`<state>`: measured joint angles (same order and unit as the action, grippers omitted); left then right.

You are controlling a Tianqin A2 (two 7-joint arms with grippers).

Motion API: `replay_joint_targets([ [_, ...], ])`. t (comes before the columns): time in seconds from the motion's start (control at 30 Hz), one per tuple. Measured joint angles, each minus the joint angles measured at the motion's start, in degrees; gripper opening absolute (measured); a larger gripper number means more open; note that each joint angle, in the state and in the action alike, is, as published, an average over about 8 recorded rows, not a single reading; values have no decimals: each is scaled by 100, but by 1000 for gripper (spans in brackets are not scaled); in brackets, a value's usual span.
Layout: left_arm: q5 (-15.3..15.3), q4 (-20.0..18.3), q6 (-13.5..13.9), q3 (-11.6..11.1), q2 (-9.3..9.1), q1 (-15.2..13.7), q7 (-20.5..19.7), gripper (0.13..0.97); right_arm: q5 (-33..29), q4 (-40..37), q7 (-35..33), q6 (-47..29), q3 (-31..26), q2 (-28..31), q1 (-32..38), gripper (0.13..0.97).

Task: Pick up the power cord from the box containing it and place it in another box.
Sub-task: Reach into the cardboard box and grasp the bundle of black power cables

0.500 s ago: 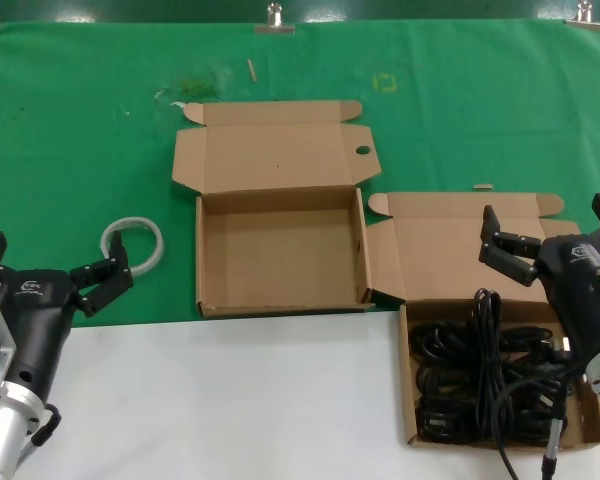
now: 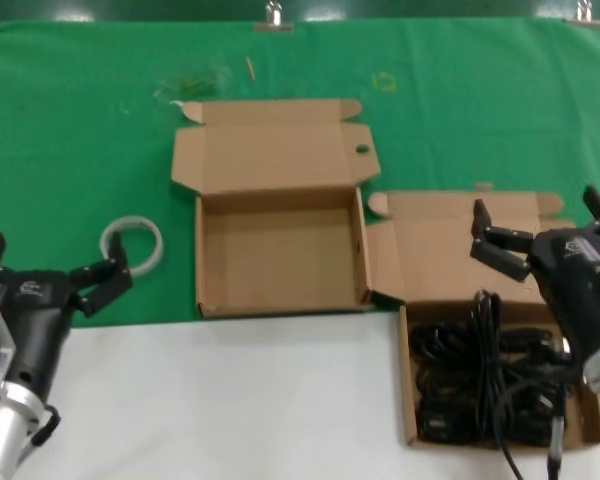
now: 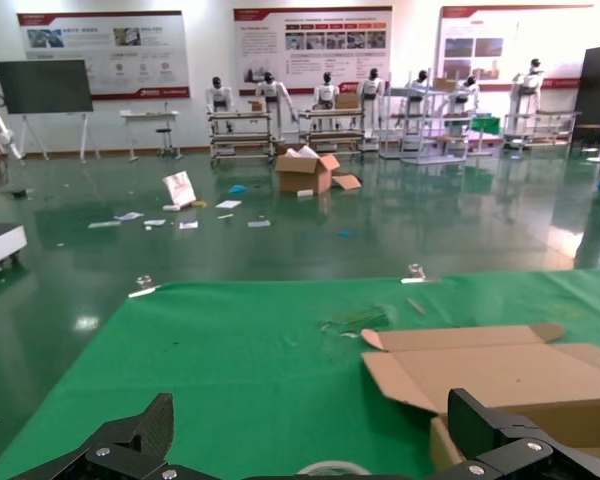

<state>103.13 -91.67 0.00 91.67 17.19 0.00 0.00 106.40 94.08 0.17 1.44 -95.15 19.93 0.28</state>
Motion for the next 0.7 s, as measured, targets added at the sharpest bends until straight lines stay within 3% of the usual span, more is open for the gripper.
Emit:
replay_joint_targets([
  [0.33, 0, 0, 0, 0, 0, 0, 0, 926, 1541, 1574, 452, 760, -1057, 1562, -1006, 966],
  [0.5, 0, 0, 0, 0, 0, 0, 0, 887, 1873, 1483, 543, 898, -1281, 1935, -1384, 966],
  [0.7, 0, 0, 0, 0, 0, 0, 0, 820, 2262, 946, 453, 1161, -1691, 2041, -1198, 962],
])
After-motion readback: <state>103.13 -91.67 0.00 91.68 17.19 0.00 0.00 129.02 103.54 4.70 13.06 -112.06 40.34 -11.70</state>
